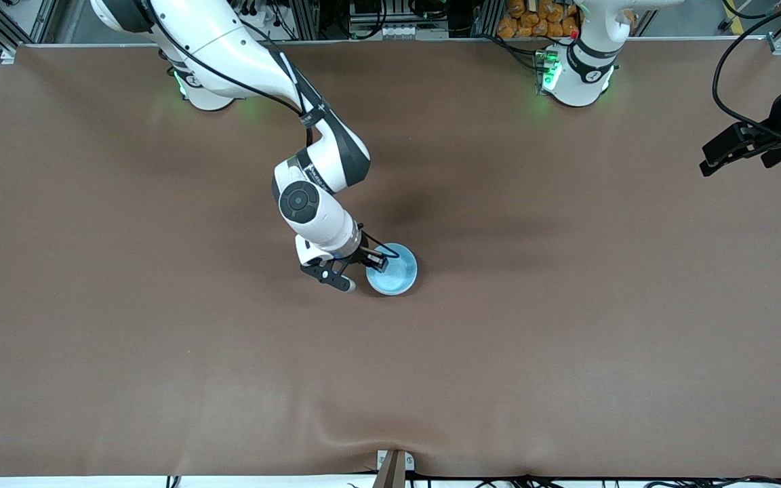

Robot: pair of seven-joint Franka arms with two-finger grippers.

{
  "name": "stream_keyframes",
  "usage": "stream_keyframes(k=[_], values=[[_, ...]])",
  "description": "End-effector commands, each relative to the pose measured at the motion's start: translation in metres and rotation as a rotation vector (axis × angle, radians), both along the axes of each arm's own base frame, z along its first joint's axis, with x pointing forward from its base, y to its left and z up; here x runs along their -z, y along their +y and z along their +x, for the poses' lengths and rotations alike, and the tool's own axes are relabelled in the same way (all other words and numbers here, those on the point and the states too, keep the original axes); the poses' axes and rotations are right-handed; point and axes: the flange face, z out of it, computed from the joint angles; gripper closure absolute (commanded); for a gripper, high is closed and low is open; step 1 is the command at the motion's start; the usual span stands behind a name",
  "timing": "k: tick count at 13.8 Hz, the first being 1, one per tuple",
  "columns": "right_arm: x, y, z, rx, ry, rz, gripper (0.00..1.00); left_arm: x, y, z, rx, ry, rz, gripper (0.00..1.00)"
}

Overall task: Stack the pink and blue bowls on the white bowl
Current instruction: 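Lower the blue bowl into the pink bowl and open the right gripper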

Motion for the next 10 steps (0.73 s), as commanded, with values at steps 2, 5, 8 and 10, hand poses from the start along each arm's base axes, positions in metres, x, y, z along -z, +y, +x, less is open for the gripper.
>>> stream_keyframes(k=[2, 5, 8, 10], values=[[-0.022, -0.003, 0.009, 0.002, -0.025, 0.005, 0.0, -0.002, 0.001, 0.0, 0.022, -0.006, 0.013, 0.0], [-0.055, -0.015, 0.021, 0.017, -0.069, 0.019, 0.0, -0.002, 0.0, 0.0, 0.023, -0.006, 0.013, 0.0], [-0.081, -0.031, 0.03, 0.022, -0.083, 0.014, 0.0, -0.002, 0.0, 0.0, 0.023, -0.006, 0.013, 0.0], [-0.1, -0.051, 0.038, -0.017, -0.083, -0.001, 0.0, -0.001, 0.0, 0.0, 0.023, -0.003, 0.013, 0.0]])
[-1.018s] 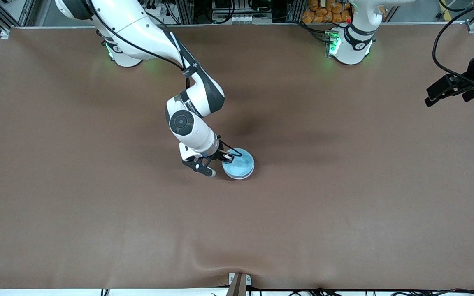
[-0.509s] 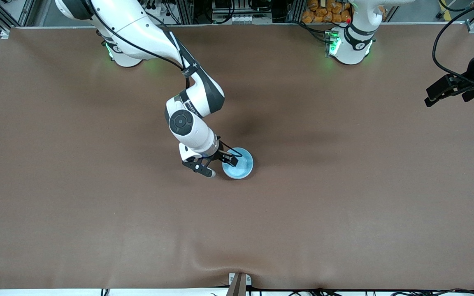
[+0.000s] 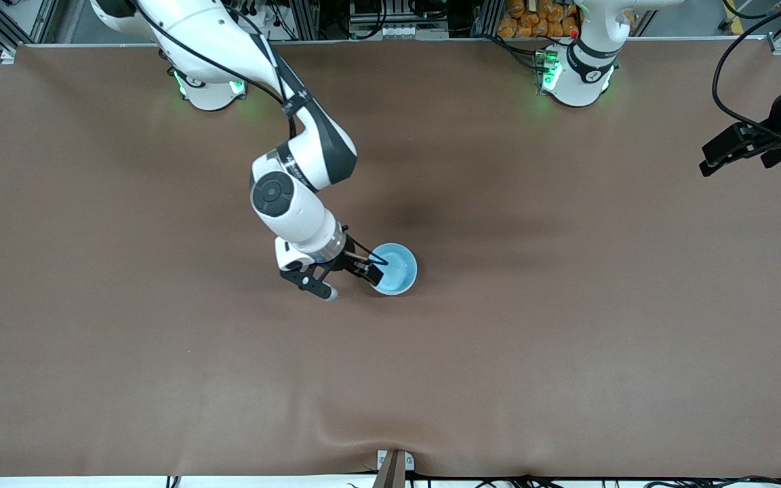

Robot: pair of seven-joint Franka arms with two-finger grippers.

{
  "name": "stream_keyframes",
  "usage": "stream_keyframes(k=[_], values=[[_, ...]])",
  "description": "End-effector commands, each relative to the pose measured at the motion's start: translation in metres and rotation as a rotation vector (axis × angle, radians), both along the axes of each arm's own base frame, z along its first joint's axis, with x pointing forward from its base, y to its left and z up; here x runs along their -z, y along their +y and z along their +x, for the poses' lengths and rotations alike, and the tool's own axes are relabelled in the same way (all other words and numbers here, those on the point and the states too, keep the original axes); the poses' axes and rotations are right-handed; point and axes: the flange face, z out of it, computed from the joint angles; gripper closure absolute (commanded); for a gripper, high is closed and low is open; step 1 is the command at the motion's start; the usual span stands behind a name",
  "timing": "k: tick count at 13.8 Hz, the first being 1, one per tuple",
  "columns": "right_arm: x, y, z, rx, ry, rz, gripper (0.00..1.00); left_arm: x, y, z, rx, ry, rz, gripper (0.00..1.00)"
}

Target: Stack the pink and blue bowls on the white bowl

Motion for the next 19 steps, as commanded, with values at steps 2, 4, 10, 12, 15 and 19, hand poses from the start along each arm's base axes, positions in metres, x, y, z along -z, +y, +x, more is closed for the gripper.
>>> stream_keyframes(k=[2, 4, 10, 12, 15, 19], values=[[-0.042, -0.046, 0.008, -0.098, 0.025, -0.039, 0.0, -0.001, 0.0, 0.001, 0.023, -0.004, 0.013, 0.0], [-0.069, -0.089, 0.015, -0.159, 0.056, -0.064, 0.0, -0.001, 0.001, 0.001, 0.021, -0.004, 0.013, 0.0], [-0.142, -0.244, 0.026, -0.299, 0.098, -0.164, 0.0, 0.002, 0.001, 0.001, 0.02, 0.002, 0.013, 0.0], [-0.16, -0.294, 0.021, -0.309, 0.09, -0.146, 0.0, 0.001, 0.0, 0.001, 0.021, -0.001, 0.013, 0.0], [-0.189, -0.362, 0.007, -0.259, 0.113, -0.105, 0.0, 0.004, -0.003, 0.006, 0.026, -0.004, 0.011, 0.0], [-0.235, -0.389, -0.017, -0.27, 0.108, -0.136, 0.0, 0.004, -0.005, 0.007, 0.031, -0.015, 0.01, 0.0]])
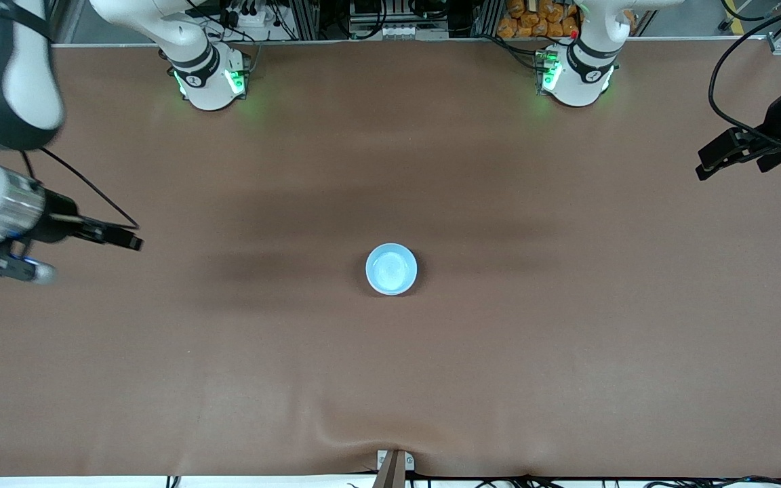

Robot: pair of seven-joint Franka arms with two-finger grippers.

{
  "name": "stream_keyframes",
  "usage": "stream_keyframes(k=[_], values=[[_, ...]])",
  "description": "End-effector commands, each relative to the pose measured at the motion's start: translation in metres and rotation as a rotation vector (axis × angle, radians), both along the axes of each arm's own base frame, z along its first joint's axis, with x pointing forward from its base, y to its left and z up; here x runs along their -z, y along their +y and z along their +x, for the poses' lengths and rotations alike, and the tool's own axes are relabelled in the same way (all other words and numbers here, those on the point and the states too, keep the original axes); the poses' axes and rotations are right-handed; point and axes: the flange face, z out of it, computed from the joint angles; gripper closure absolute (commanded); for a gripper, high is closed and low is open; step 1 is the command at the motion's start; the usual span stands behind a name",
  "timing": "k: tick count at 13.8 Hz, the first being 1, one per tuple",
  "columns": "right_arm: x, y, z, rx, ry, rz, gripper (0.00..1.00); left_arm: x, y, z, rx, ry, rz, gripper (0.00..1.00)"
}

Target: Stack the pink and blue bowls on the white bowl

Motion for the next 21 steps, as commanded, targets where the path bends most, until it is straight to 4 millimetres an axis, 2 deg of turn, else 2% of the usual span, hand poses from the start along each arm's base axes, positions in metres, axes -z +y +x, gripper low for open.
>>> stream_keyframes(k=[1, 2, 4, 6, 9, 15, 19, 21], values=[[-0.033, 0.0, -0.027, -0.044, -0.022, -0.054, 0.0, -0.002, -0.001, 0.002, 0.022, -0.012, 0.01, 0.0], [-0.042, -0.001, -0.033, -0.066, -0.024, -0.071, 0.0, -0.002, 0.0, 0.002, 0.021, -0.012, 0.01, 0.0], [-0.053, -0.017, -0.044, -0.134, -0.011, -0.066, 0.0, -0.002, -0.001, 0.001, 0.024, -0.011, 0.011, 0.0], [-0.073, -0.029, -0.051, -0.18, -0.002, -0.061, 0.0, -0.003, 0.0, 0.001, 0.024, -0.012, 0.012, 0.0], [-0.098, -0.033, -0.059, -0.199, 0.015, -0.058, 0.0, -0.007, 0.0, 0.0, 0.04, -0.02, 0.017, 0.0], [-0.102, -0.027, -0.061, -0.222, 0.023, -0.112, 0.0, -0.017, -0.001, -0.013, 0.06, -0.009, 0.014, 0.0], [-0.119, -0.032, -0.06, -0.22, -0.013, -0.133, 0.0, -0.022, -0.006, -0.019, 0.069, 0.0, 0.014, 0.0], [-0.12, -0.031, -0.059, -0.221, -0.019, -0.134, 0.0, -0.022, -0.009, -0.021, 0.072, 0.003, 0.015, 0.0]])
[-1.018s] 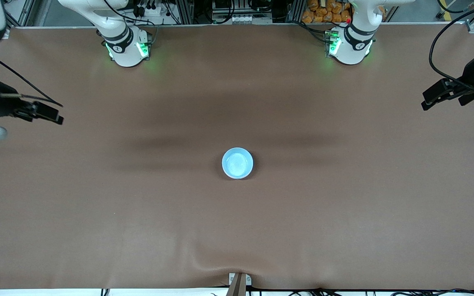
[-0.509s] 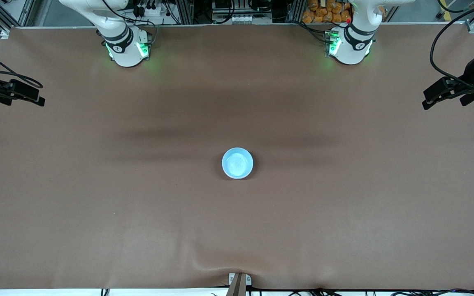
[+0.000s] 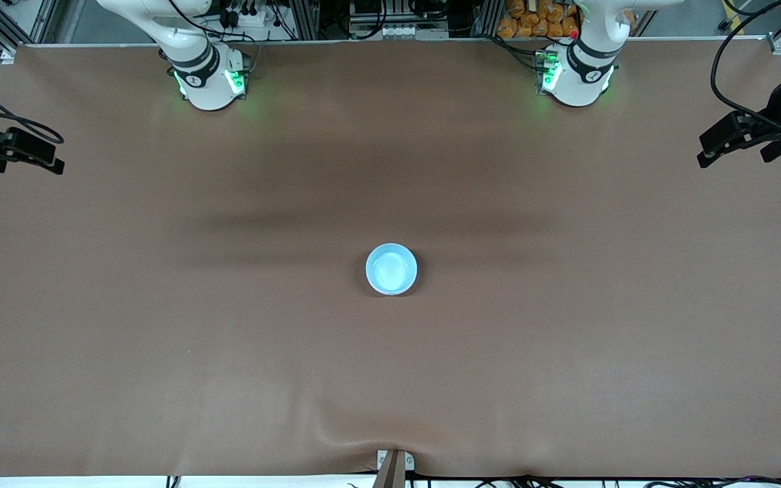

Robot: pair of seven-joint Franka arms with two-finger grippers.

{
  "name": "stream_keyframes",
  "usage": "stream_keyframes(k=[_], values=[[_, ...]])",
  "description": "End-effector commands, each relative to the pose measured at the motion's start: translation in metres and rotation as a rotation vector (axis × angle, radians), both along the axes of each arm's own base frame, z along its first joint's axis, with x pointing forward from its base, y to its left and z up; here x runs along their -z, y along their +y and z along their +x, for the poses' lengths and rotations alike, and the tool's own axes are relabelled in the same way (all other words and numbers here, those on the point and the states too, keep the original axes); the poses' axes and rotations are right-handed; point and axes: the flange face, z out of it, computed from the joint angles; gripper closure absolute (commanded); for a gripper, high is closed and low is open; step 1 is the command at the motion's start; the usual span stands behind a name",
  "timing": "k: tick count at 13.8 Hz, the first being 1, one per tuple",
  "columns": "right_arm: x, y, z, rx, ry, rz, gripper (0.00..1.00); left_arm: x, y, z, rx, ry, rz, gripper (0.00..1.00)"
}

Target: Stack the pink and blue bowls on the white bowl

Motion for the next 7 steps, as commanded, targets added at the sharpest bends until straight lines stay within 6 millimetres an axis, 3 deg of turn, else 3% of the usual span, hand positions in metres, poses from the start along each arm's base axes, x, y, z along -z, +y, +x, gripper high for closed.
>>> stream_keyframes(k=[1, 7], values=[[-0.0082, 0.0017, -0.0012, -0.016, -0.014, -0.016, 0.0, -0.0068, -0.0079, -0.0089, 0.03, 0.003, 0.014, 0.0], [-0.0059, 0.0039, -0.0002, -0.019, -0.01, -0.011, 0.0, -0.0066, -0.0177, -0.0116, 0.048, 0.012, 0.016, 0.0]])
